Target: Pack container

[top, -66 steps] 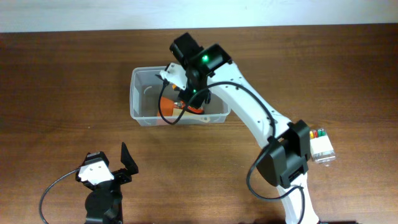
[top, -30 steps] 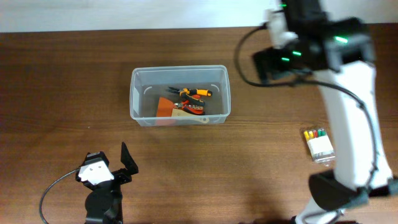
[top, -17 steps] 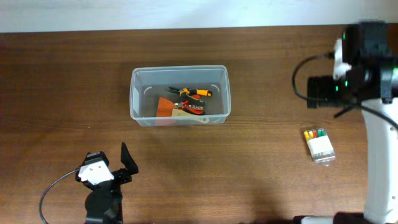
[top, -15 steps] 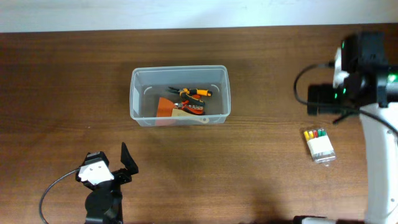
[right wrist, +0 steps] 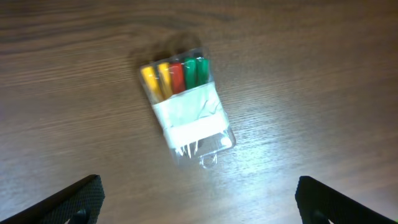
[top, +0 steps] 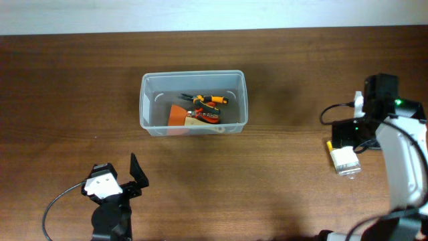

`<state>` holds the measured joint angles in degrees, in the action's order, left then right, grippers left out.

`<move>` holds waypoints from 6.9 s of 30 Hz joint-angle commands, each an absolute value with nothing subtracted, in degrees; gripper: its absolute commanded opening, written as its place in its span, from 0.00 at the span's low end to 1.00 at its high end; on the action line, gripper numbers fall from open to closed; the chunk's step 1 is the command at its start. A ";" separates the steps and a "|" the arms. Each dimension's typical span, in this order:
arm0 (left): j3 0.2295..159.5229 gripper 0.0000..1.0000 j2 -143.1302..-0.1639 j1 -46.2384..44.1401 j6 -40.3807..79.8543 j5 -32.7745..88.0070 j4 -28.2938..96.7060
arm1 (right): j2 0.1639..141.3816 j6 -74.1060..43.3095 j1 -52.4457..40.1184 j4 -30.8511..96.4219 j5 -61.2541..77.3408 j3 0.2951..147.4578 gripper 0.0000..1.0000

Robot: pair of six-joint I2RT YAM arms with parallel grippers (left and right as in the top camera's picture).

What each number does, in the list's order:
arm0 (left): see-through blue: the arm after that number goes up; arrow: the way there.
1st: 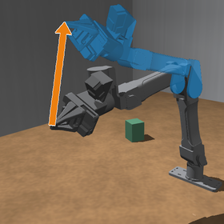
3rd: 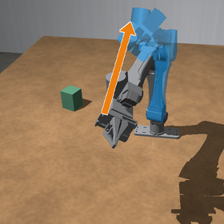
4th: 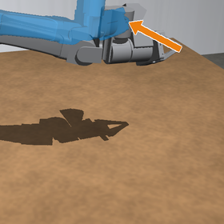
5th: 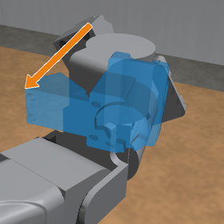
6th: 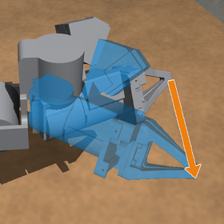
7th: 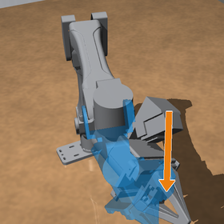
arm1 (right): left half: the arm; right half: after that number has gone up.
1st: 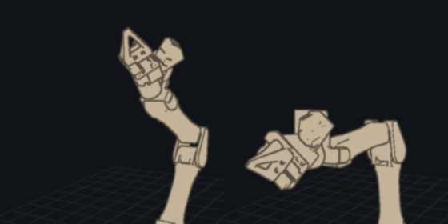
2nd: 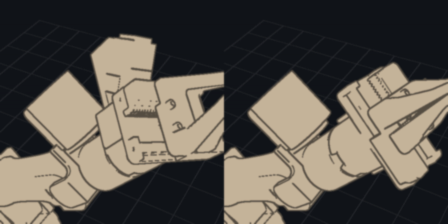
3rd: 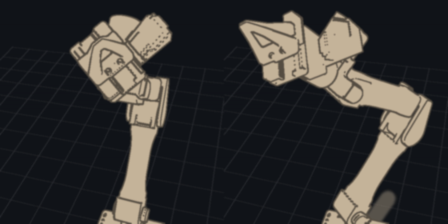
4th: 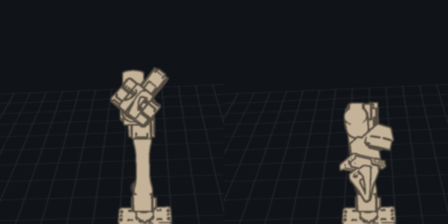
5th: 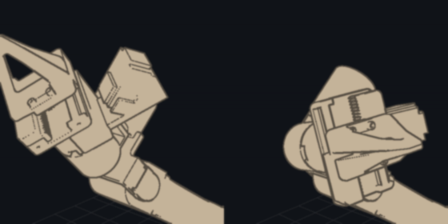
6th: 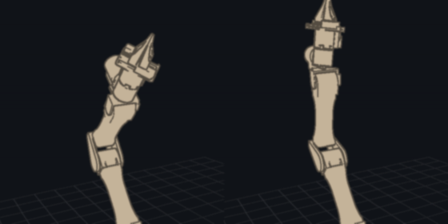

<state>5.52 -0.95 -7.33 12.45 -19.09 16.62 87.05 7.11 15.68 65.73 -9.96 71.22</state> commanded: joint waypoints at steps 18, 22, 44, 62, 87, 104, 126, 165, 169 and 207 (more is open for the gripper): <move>5.32 0.99 -0.69 -7.51 11.94 -19.31 16.71 | 106.76 11.60 20.23 56.53 -4.73 70.67 0.99; 5.32 0.99 -0.69 -7.51 11.94 -19.31 16.71 | 109.06 11.60 20.23 56.53 -4.93 70.65 0.99; 5.32 0.99 -0.69 -7.51 11.94 -19.31 16.71 | 113.95 7.88 20.29 55.57 -9.72 70.67 0.65; 5.32 0.99 -0.69 -7.51 11.94 -19.31 16.71 | 113.84 6.59 17.28 59.75 -9.47 82.43 0.53; 5.32 0.99 -0.69 -7.51 11.94 -19.31 16.71 | 113.86 13.52 -25.96 57.54 -8.93 118.56 0.54; 5.32 0.99 -0.69 -7.51 11.94 -19.31 16.71 | 123.66 40.71 -31.97 56.14 5.82 118.41 0.54; 5.32 0.99 -0.69 -7.51 11.94 -19.31 16.71 | 125.23 32.23 -31.42 56.77 10.57 124.18 0.99; 5.32 0.99 -0.69 -7.51 11.94 -19.33 16.71 | 102.87 14.06 -4.62 70.50 -0.69 139.57 0.99; 5.32 0.99 -0.69 -7.51 11.94 -19.31 16.71 | 88.71 14.04 -4.91 70.54 -0.69 139.57 0.99; 5.32 0.99 -0.69 -7.51 11.94 -19.31 16.71 | 5.43 -13.15 -4.86 6.28 0.12 28.73 0.99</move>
<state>5.52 -0.95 -7.33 12.45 -19.14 16.60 8.21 -2.72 -4.60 9.47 3.62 36.27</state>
